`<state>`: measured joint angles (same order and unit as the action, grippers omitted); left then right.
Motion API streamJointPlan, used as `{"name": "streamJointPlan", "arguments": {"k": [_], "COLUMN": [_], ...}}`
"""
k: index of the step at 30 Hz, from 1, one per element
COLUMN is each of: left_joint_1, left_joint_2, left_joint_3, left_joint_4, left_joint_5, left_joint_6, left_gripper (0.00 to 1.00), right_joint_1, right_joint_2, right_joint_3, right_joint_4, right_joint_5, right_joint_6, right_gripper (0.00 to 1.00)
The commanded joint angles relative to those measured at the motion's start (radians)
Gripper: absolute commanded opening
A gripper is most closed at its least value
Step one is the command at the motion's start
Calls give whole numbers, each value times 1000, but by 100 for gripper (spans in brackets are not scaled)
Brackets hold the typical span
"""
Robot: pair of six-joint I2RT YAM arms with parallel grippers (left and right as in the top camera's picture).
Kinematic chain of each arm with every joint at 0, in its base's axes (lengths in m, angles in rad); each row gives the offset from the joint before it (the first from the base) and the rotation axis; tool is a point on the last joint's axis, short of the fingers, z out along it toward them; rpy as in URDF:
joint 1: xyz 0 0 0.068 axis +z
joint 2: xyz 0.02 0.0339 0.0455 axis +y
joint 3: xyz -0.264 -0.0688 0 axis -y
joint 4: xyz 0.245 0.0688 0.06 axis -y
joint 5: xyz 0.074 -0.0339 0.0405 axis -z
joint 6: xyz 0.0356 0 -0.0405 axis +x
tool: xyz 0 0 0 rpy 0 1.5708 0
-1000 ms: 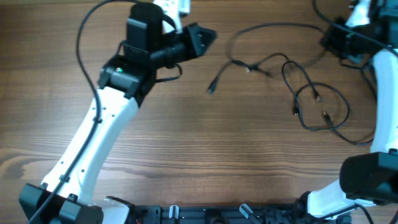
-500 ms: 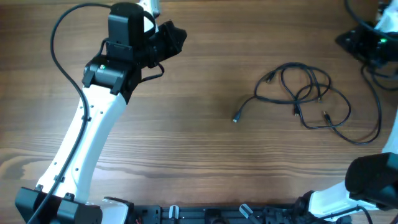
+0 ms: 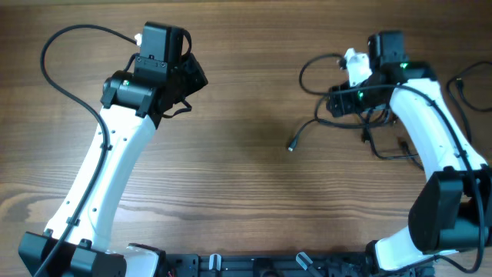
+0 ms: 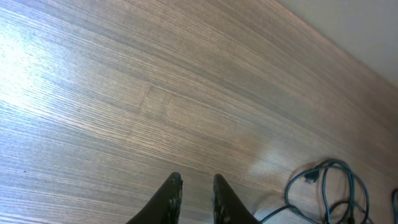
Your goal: Untangle cables
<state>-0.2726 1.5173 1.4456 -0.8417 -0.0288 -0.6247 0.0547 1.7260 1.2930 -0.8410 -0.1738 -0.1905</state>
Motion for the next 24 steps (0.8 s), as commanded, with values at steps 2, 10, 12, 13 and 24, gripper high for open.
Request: {"name": "streamJointPlan", "arguments": {"k": [2,10,12,13,24], "left_joint_1": [6,6,6,6,6], "left_joint_2": [-19,-19,-19,-19,-19], "left_joint_3": [6,6,6,6,6], "left_joint_4": [-1,-1,-1,-1,0], "left_joint_5": [-24,-13,-13,-13,-14], "left_joint_6": [15,15,15,15,15], "left_gripper": [21,22,22,22,23], "right_joint_1": [4,4,4,4,4], "right_joint_2": [-15,4,29,40,167], "right_joint_3": [-138,-229,-242,-243,-248], "right_joint_4": [185,284,306,310,351], "right_joint_5": [50,-75,-75,-76,-112], "right_joint_6": [-200,-284,-285,-283,-234], "right_gripper": [77,71,71,70,55]}}
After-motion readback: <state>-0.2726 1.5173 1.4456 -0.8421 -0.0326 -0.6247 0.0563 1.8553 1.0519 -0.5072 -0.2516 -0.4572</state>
